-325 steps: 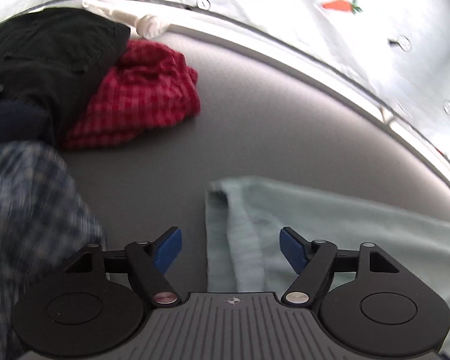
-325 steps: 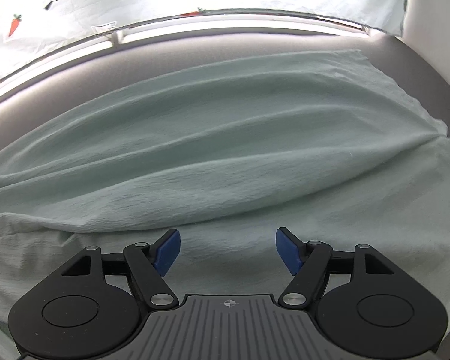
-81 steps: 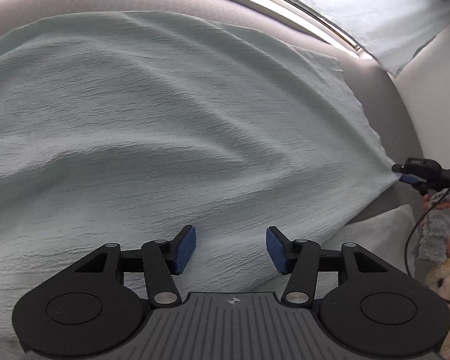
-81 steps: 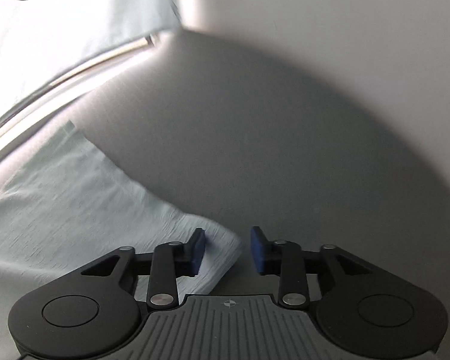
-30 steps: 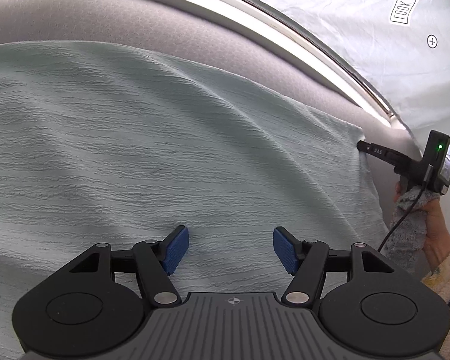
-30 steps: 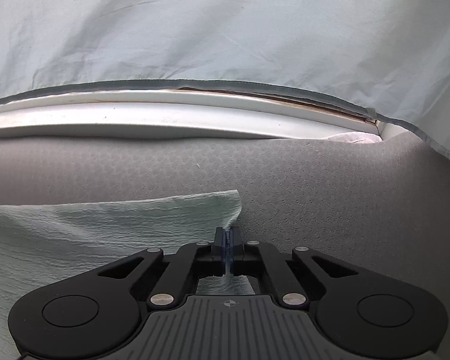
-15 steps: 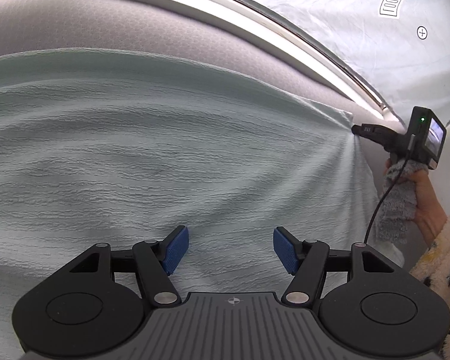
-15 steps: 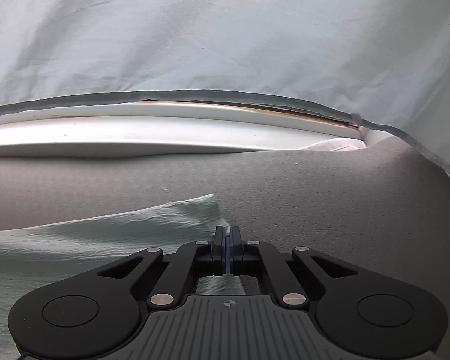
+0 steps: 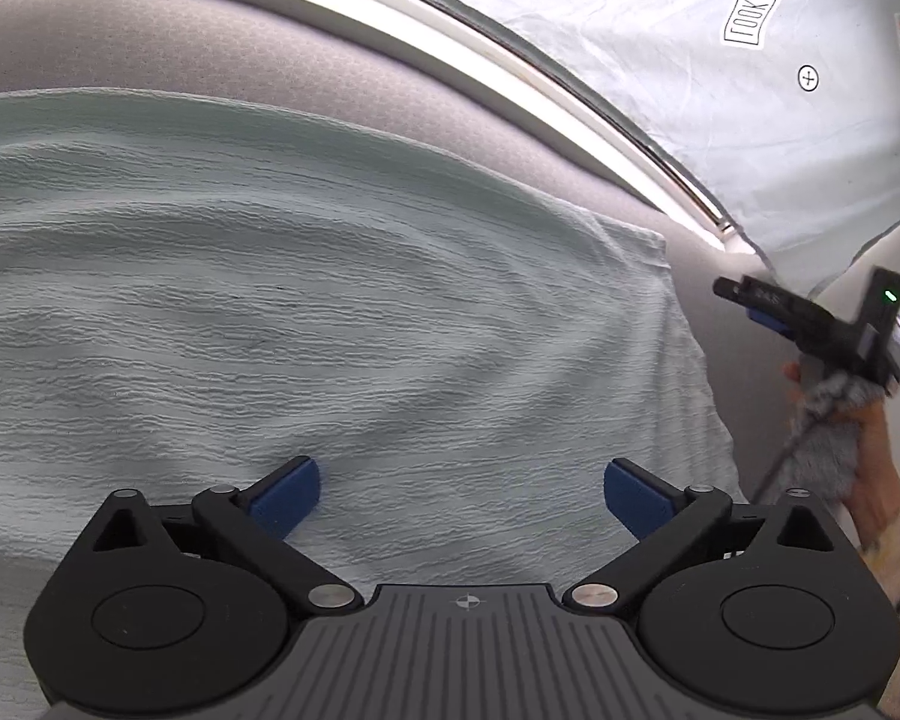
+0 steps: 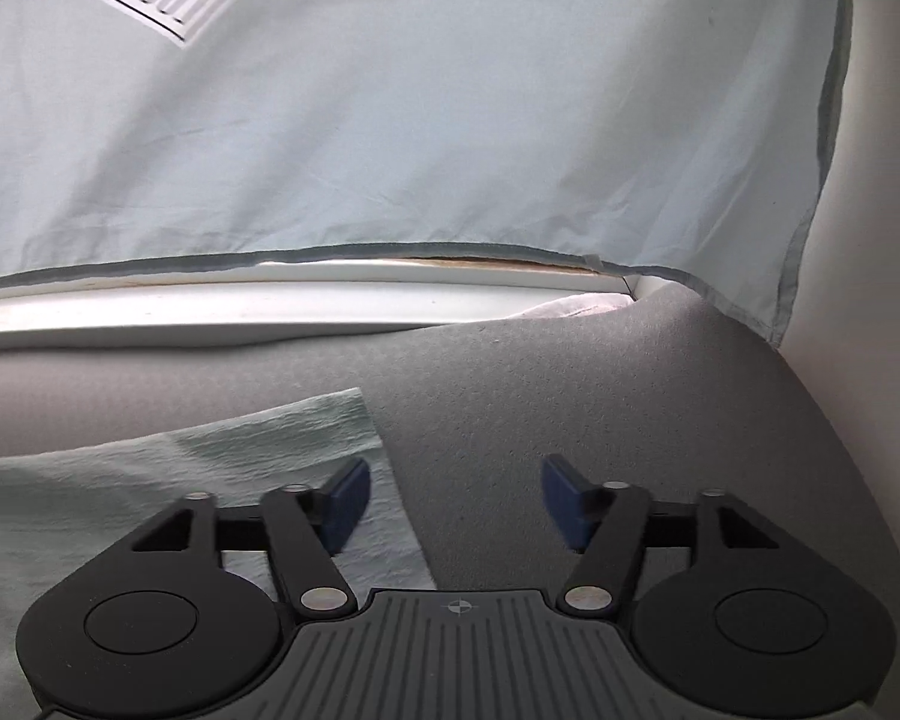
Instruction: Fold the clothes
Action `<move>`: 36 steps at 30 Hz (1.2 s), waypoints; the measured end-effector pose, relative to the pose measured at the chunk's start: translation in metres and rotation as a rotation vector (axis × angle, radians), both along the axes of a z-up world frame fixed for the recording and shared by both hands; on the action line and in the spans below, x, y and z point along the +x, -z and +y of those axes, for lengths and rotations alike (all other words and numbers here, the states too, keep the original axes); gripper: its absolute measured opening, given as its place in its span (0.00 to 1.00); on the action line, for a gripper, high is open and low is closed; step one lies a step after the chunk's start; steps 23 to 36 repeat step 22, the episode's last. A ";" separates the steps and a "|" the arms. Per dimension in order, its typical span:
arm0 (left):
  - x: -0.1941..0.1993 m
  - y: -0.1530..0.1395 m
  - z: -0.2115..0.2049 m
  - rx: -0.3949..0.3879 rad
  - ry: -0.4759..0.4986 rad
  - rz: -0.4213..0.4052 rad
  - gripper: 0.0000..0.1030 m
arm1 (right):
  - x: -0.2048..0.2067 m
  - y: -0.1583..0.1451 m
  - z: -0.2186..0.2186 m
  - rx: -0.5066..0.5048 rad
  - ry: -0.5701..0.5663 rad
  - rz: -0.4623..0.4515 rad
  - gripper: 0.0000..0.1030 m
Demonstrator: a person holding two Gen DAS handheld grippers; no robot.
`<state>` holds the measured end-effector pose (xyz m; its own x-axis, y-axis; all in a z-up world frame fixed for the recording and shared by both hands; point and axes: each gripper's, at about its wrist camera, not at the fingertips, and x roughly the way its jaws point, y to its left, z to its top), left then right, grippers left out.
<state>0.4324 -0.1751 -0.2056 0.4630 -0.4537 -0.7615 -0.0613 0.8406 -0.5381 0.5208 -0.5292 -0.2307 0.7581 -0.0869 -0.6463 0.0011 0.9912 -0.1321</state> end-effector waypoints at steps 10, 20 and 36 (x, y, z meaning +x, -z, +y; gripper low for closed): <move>-0.051 -0.028 0.023 0.121 -0.017 -0.010 1.00 | -0.135 -0.035 0.052 0.008 -0.050 -0.005 1.00; -0.180 -0.056 0.100 0.151 -0.053 0.068 1.00 | -0.294 -0.064 0.168 0.060 -0.021 0.064 1.00; -0.204 -0.065 0.120 0.148 -0.069 0.072 1.00 | -0.324 -0.071 0.191 0.130 -0.013 0.092 1.00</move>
